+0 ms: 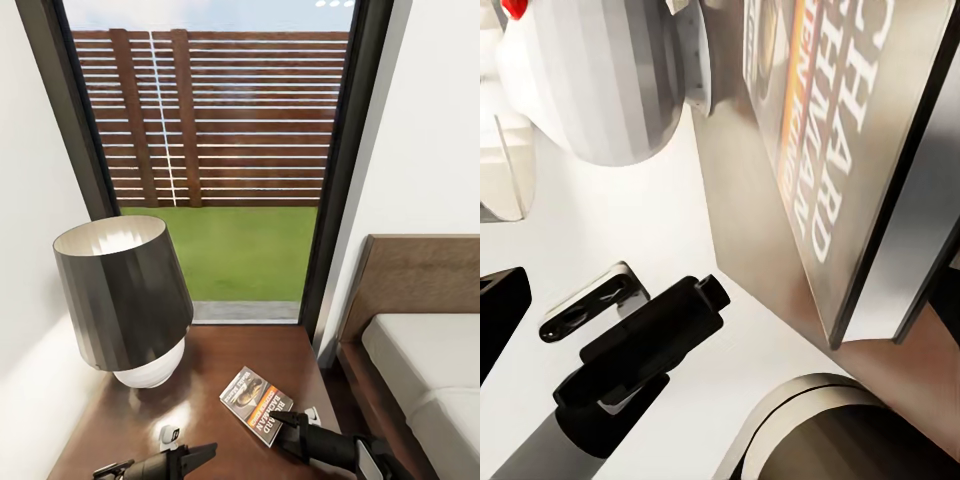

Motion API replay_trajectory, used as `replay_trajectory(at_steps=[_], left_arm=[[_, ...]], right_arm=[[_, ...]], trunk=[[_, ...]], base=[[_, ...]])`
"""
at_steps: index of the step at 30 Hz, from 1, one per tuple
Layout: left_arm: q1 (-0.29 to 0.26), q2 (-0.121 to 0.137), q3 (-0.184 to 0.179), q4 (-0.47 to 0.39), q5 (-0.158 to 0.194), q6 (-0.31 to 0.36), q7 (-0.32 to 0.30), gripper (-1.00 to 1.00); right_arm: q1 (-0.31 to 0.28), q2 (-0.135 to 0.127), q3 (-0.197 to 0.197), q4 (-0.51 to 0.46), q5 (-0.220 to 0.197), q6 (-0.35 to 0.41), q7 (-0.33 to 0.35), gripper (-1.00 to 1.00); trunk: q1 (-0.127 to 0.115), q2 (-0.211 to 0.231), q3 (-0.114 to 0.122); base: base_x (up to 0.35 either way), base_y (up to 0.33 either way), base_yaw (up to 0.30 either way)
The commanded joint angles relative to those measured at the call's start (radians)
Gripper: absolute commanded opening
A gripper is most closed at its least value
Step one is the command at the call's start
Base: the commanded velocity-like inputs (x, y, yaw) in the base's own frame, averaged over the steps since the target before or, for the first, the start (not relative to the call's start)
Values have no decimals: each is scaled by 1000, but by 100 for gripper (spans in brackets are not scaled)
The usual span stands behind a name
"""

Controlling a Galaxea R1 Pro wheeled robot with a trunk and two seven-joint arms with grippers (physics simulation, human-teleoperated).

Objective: In the bedroom, move the book from the bed onto either nightstand, and place the two sandals side by side next to the bed.

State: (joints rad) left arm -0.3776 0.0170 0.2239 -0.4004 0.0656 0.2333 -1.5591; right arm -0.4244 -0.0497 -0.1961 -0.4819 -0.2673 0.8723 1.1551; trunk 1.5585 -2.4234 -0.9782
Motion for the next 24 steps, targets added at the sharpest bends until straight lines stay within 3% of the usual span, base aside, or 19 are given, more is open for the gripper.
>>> replay_trajectory(at_steps=[1, 19, 24], left_arm=[[0, 0, 2, 0, -1, 11, -4, 100], [0, 0, 2, 1, -1, 9, -3, 100], [-1, 0, 3, 1, -1, 9, -2, 100]], right_arm=[[0, 0, -2, 0, -1, 5, 2, 100], [0, 0, -2, 0, -1, 5, 2, 100], [0, 0, -2, 0, -1, 5, 2, 100]], trunk=[[0, 0, -1], [0, 0, -1], [0, 0, -1]], base=[[0, 0, 0], [-1, 0, 0], [-181, 0, 0]])
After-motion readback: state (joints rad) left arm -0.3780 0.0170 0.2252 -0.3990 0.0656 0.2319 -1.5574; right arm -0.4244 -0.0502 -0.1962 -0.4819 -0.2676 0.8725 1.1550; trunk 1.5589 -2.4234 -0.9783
